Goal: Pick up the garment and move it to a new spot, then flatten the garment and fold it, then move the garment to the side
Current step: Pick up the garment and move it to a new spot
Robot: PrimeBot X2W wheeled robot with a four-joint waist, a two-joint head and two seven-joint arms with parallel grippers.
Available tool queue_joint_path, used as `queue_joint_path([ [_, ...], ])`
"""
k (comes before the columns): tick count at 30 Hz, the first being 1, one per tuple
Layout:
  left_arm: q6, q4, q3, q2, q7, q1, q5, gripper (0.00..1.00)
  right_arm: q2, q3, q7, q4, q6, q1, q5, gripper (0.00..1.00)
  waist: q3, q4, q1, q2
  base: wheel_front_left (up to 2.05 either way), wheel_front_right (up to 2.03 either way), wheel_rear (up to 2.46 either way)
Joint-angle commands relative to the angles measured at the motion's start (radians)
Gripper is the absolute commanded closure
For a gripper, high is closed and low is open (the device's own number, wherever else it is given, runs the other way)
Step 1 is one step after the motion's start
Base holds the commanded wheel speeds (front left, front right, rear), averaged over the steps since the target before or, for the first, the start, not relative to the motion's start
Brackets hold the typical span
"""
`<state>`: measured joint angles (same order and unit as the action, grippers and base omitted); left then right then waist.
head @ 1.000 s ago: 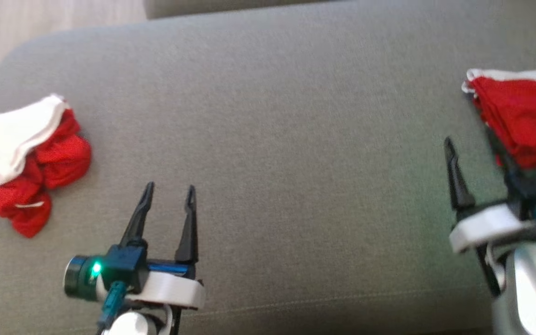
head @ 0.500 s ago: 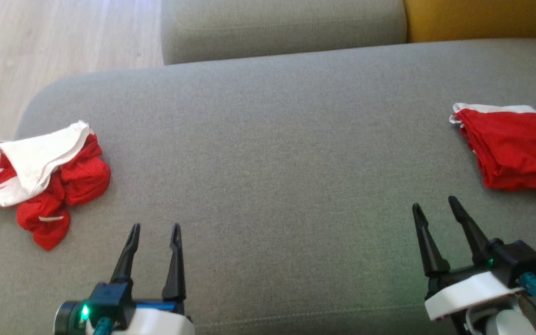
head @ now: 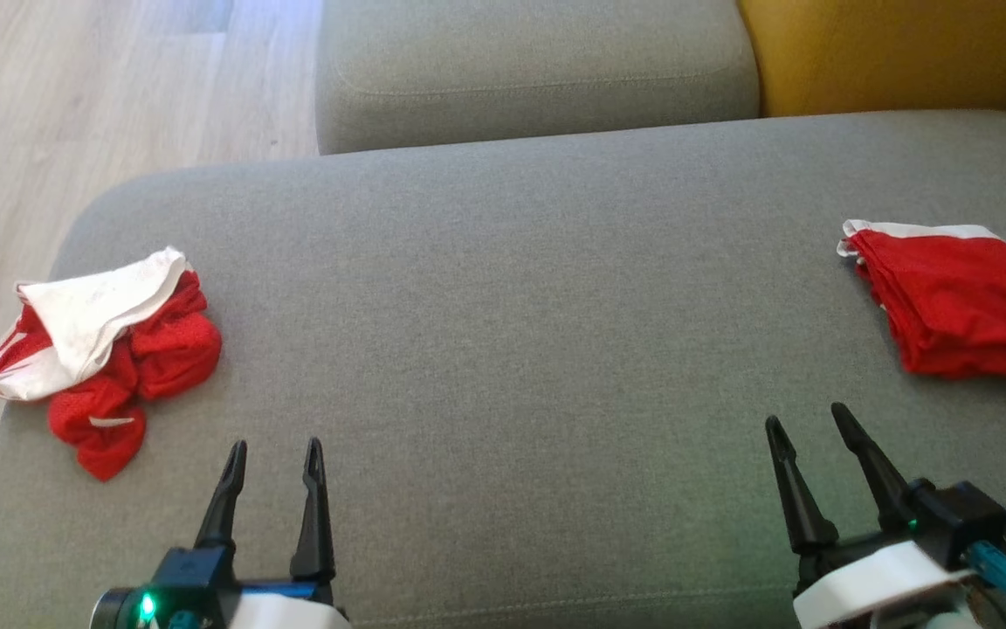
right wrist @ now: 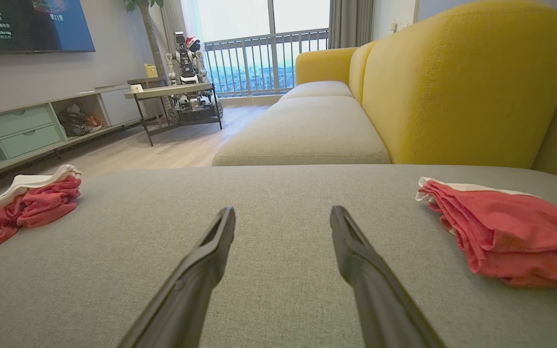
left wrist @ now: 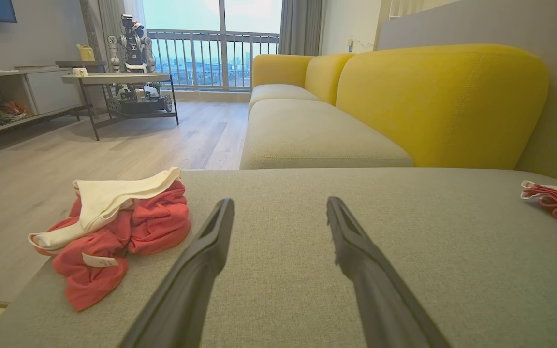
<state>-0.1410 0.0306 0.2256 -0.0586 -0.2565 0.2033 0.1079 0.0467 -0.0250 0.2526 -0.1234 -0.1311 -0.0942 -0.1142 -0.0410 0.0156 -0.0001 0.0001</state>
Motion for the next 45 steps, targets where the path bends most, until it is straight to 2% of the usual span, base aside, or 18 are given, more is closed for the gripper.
queue_joint_path([
  [1,-0.006,0.029,-0.037,0.008,-0.005,-0.028,-0.004,0.0,0.004,0.025,0.009,0.03,0.0,0.02,-0.006,0.0,-0.002,0.001,0.0001,-0.0001,0.0,0.0,0.0],
  [13,0.0,0.012,-0.03,0.008,-0.005,-0.025,-0.003,0.0,0.004,0.02,0.009,0.032,0.0,0.003,-0.002,0.0,-0.01,0.046,0.0001,-0.0001,0.0,0.0,0.0],
  [18,-0.004,0.015,-0.027,0.008,-0.005,-0.025,-0.006,0.0,0.004,0.021,0.009,0.04,0.0,-0.005,-0.01,0.0,-0.01,0.108,0.0001,-0.0001,0.0,0.0,0.0],
  [31,-0.004,0.031,-0.033,0.008,-0.005,-0.012,-0.012,0.0,0.004,0.039,0.009,0.038,0.0,-0.023,-0.035,0.0,-0.001,0.329,0.0001,-0.0001,0.0,0.0,0.0],
  [40,0.001,0.045,-0.042,0.008,-0.005,-0.03,-0.008,0.0,0.004,0.038,0.009,0.043,0.0,-0.014,-0.025,0.0,0.041,0.394,0.0001,-0.0001,0.0,0.0,0.0],
  [45,0.015,0.061,-0.071,0.008,-0.005,-0.131,0.008,0.0,0.004,0.052,0.009,0.046,0.0,0.008,0.03,0.0,0.113,0.398,0.0001,-0.0001,0.0,0.0,0.0],
])
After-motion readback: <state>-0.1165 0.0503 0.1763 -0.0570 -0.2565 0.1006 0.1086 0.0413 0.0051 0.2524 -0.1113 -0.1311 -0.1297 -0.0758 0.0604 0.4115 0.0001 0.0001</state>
